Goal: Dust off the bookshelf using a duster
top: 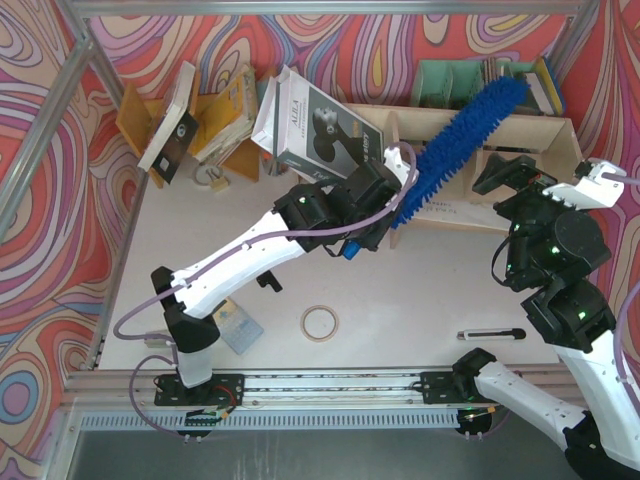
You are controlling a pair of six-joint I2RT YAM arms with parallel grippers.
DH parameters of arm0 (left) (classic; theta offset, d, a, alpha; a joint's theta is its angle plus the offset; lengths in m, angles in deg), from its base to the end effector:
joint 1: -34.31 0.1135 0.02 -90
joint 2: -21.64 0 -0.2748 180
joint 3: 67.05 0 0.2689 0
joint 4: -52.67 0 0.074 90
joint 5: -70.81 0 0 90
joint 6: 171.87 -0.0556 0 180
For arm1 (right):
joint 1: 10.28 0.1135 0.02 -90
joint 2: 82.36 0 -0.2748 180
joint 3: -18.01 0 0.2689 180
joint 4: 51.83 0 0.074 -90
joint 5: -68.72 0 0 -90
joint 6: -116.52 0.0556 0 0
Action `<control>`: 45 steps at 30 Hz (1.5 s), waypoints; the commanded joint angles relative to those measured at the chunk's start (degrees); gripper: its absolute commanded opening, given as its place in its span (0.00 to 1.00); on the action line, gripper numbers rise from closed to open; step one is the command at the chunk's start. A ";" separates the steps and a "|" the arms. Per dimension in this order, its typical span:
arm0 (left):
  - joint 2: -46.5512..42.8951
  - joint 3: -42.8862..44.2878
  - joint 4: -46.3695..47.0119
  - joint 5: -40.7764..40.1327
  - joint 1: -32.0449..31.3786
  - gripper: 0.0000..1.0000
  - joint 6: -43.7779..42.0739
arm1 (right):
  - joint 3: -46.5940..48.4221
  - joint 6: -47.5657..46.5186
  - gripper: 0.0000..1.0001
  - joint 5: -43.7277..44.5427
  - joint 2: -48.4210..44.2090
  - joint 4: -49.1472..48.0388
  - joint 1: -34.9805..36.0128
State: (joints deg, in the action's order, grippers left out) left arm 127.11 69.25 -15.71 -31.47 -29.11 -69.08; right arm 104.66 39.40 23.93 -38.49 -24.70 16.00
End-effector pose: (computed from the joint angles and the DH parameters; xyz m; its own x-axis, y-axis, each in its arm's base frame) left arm 0.2012 -0.3756 0.4379 -0.4427 0.4013 -0.8018 0.7182 0.6941 -0.0491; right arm 0.1324 0.0214 0.5171 0.3028 0.3247 -0.8960 0.2393 0.8841 0.4013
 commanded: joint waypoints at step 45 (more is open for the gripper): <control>20.22 26.43 9.93 12.48 -5.31 0.00 -4.98 | 4.70 -2.16 0.99 1.55 -2.17 -0.36 0.09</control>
State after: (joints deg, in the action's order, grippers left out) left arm 147.04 94.63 -10.90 -24.43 -34.31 -74.82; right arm 110.06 37.02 25.18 -40.30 -24.90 16.00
